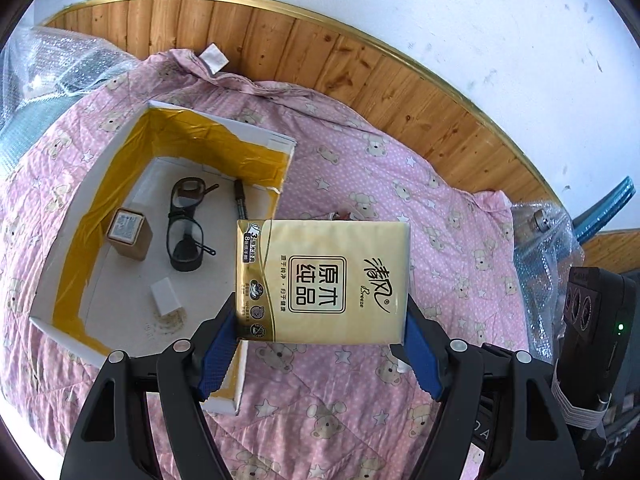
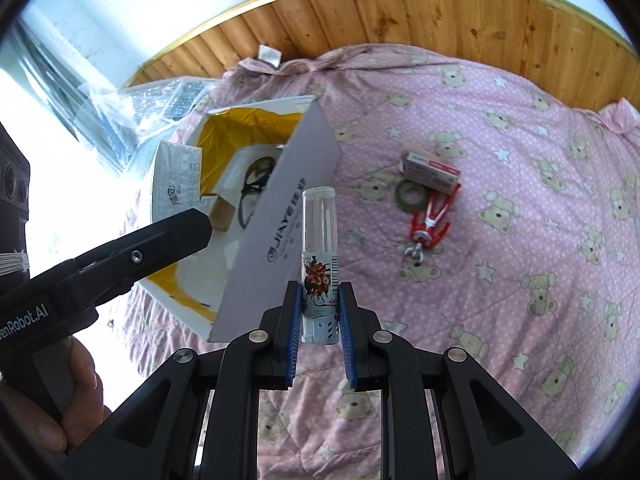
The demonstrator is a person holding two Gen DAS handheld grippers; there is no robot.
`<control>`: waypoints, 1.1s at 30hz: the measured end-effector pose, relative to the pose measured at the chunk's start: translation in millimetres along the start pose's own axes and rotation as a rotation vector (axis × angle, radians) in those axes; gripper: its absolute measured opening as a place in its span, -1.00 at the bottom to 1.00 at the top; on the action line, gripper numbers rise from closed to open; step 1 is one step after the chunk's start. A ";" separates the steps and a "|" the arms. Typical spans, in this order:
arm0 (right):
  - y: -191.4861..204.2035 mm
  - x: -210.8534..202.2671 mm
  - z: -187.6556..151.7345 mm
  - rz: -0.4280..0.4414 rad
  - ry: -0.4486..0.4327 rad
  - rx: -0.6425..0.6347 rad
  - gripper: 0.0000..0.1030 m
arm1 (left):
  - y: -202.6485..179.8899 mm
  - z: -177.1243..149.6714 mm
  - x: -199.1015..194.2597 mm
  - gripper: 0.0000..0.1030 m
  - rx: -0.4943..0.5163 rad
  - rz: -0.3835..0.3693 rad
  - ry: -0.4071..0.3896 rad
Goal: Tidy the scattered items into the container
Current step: 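Carry the tissue pack and tube over the white box with both tools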
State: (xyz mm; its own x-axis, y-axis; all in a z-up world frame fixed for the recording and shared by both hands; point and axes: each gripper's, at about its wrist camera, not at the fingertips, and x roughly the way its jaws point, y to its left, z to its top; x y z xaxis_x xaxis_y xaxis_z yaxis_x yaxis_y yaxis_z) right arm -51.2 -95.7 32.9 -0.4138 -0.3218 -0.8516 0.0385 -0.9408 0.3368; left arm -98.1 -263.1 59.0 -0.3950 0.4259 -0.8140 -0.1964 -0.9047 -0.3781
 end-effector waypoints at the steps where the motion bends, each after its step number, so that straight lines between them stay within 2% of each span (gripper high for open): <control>1: 3.3 -0.3 0.6 0.001 0.000 -0.006 -0.63 | 2.8 0.1 -2.4 0.46 -0.006 0.000 -0.005; 13: 42.6 3.1 8.6 0.011 0.009 -0.087 -0.63 | 38.8 -2.0 -27.8 0.46 -0.088 0.000 -0.053; 33: 107.4 30.6 29.2 0.050 0.051 -0.219 -0.63 | 104.5 -7.7 -45.8 0.46 -0.224 0.039 -0.083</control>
State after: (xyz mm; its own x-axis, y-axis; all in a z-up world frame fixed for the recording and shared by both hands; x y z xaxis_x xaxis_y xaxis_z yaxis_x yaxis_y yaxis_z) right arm -86.3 -203.5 54.8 -0.3603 -0.3686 -0.8569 0.2570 -0.9223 0.2887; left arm -93.6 -377.2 53.3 -0.4722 0.3817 -0.7946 0.0204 -0.8964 -0.4427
